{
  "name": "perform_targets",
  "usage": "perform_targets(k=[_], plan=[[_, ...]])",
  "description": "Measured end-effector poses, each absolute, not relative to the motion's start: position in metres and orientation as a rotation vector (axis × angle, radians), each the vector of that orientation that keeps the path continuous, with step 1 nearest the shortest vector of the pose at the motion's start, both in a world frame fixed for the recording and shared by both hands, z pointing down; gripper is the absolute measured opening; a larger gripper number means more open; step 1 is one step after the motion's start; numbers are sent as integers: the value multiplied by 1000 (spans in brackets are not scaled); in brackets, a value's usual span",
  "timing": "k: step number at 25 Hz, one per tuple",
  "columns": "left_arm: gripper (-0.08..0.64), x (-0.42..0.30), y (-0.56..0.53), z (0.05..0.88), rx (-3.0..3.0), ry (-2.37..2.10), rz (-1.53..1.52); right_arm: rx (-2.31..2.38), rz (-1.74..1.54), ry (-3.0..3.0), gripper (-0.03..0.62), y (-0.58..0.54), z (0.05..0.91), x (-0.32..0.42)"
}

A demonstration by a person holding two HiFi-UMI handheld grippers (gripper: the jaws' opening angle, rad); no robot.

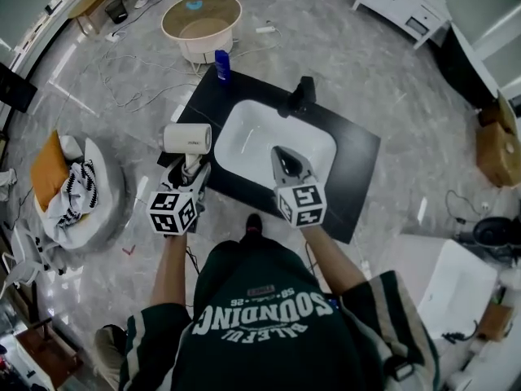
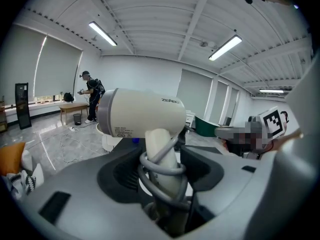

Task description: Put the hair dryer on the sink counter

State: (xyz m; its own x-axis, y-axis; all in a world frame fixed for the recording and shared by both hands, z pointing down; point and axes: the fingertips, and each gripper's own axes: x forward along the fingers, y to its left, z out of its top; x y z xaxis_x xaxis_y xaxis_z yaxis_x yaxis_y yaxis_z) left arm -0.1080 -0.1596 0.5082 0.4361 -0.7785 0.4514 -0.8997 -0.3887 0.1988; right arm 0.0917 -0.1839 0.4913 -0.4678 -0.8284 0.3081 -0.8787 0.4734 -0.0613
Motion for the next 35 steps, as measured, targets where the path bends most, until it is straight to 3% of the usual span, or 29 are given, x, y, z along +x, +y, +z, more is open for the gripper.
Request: perform_targets(k=[35], plan=[[238,-125,-280,515,2351,-1337,432,1525,332,-2441,0,-277,494,67]])
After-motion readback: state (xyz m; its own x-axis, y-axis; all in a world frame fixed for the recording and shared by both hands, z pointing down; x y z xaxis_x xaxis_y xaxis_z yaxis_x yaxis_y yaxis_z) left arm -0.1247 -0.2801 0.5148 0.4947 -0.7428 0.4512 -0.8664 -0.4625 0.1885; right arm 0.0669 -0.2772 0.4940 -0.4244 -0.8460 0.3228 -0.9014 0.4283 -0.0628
